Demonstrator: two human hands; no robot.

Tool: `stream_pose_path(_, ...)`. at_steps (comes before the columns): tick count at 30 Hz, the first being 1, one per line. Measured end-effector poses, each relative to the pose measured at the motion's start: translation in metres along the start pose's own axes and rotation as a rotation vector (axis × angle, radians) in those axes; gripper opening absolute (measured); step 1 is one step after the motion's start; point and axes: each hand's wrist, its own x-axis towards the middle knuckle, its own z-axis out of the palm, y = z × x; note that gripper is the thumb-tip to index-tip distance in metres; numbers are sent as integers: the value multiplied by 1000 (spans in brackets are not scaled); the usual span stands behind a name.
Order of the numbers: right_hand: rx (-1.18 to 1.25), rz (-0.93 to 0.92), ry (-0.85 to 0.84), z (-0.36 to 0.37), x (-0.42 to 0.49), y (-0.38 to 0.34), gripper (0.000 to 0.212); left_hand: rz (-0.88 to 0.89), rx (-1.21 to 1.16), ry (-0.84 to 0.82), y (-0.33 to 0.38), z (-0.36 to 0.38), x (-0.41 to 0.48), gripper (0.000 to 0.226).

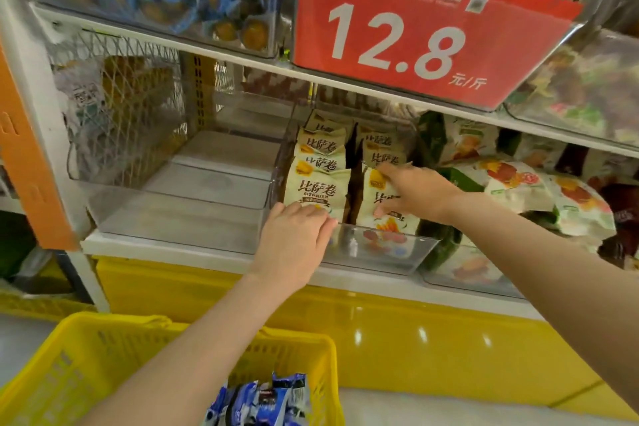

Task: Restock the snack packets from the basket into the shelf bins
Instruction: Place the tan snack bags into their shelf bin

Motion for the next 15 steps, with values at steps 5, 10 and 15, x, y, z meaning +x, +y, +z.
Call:
stream_pose_path(5,99,-3,-52,17,6,11,84,0,-9,1,0,2,0,39)
stream_pose_path(10,167,23,62,12,-8,3,82,9,12,-16,-1,-1,-2,35)
stream_pose_path(15,188,-5,285,25,-66,-28,58,15,-1,-113,-1,-5,0,36)
